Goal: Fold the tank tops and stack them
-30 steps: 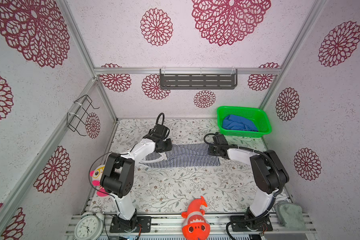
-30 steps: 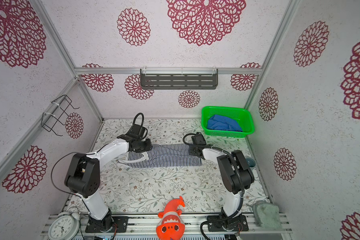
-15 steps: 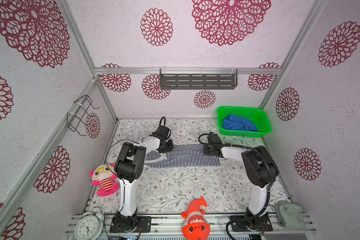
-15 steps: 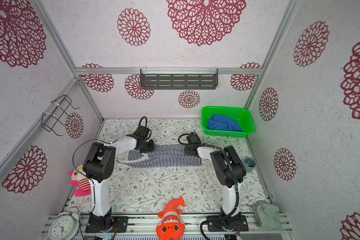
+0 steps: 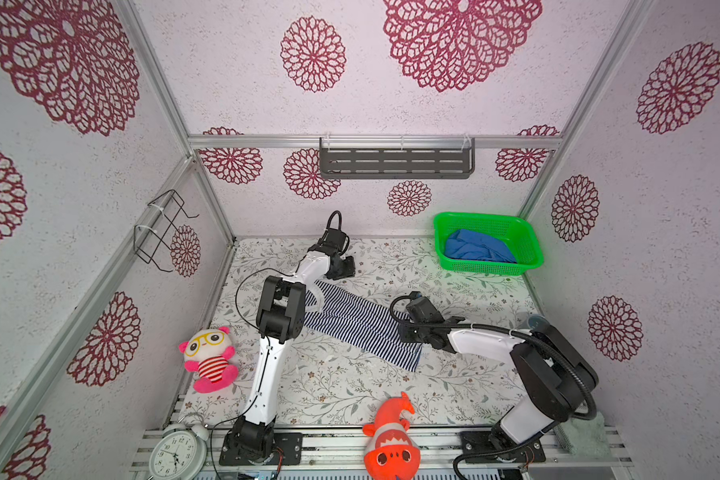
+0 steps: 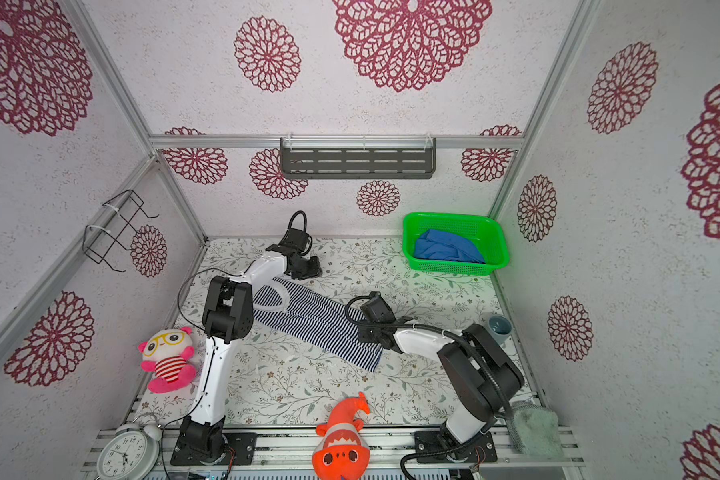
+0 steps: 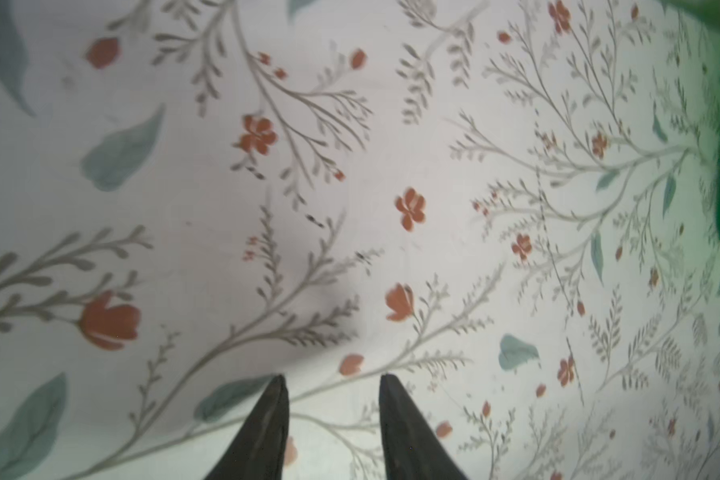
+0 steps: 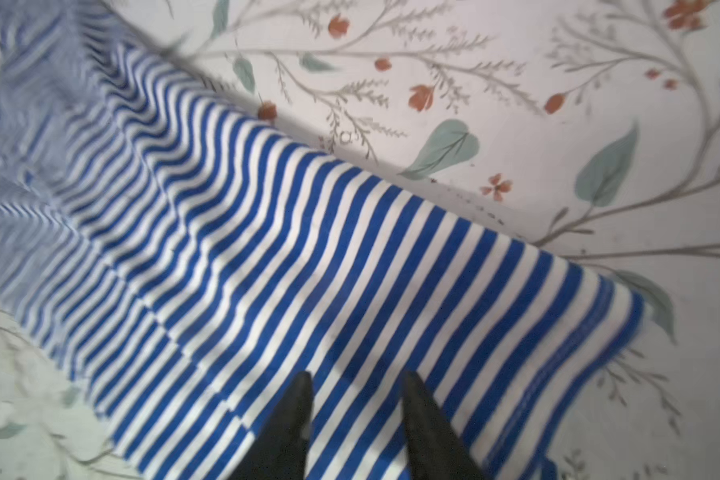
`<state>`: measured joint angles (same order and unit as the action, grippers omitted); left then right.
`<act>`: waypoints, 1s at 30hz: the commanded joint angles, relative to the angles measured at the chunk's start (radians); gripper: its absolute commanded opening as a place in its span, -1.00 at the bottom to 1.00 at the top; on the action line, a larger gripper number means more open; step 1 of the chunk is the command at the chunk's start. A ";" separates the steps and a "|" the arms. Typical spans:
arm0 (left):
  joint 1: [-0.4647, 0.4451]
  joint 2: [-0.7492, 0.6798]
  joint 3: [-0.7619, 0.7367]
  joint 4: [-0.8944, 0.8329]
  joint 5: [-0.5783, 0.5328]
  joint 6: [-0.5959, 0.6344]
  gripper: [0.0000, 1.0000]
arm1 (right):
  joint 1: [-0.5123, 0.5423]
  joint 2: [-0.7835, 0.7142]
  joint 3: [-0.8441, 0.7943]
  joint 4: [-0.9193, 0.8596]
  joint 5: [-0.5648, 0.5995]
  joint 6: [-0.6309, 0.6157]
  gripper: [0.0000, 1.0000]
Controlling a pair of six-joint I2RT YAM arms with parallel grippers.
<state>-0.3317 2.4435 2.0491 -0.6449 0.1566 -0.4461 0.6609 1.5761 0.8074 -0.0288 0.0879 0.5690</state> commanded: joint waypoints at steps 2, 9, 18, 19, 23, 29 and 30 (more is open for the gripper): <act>-0.005 -0.267 -0.124 -0.056 -0.117 0.095 -0.10 | -0.088 -0.021 0.057 0.030 -0.021 -0.038 0.17; 0.076 -0.549 -0.589 0.029 -0.134 -0.058 -0.12 | -0.089 0.117 0.223 -0.100 -0.020 -0.200 -0.20; 0.123 -0.407 -0.671 0.123 -0.089 -0.149 -0.20 | -0.095 0.198 0.250 -0.116 0.007 -0.265 -0.23; 0.121 -0.375 -0.644 0.120 -0.089 -0.148 -0.20 | -0.095 0.204 0.245 -0.110 0.009 -0.263 -0.23; 0.124 -0.250 -0.544 0.157 -0.049 -0.167 -0.20 | -0.095 0.215 0.184 -0.065 0.052 -0.211 -0.24; 0.109 -0.017 -0.281 0.146 0.044 -0.174 -0.20 | -0.074 0.212 0.066 -0.037 0.118 -0.025 -0.24; 0.103 0.024 -0.216 0.125 0.052 -0.167 -0.19 | -0.064 0.201 0.039 -0.029 0.112 0.016 -0.24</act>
<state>-0.2073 2.3188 1.7599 -0.4847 0.1589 -0.6048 0.5854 1.7802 0.9264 -0.0109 0.1596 0.4480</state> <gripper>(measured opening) 0.403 0.382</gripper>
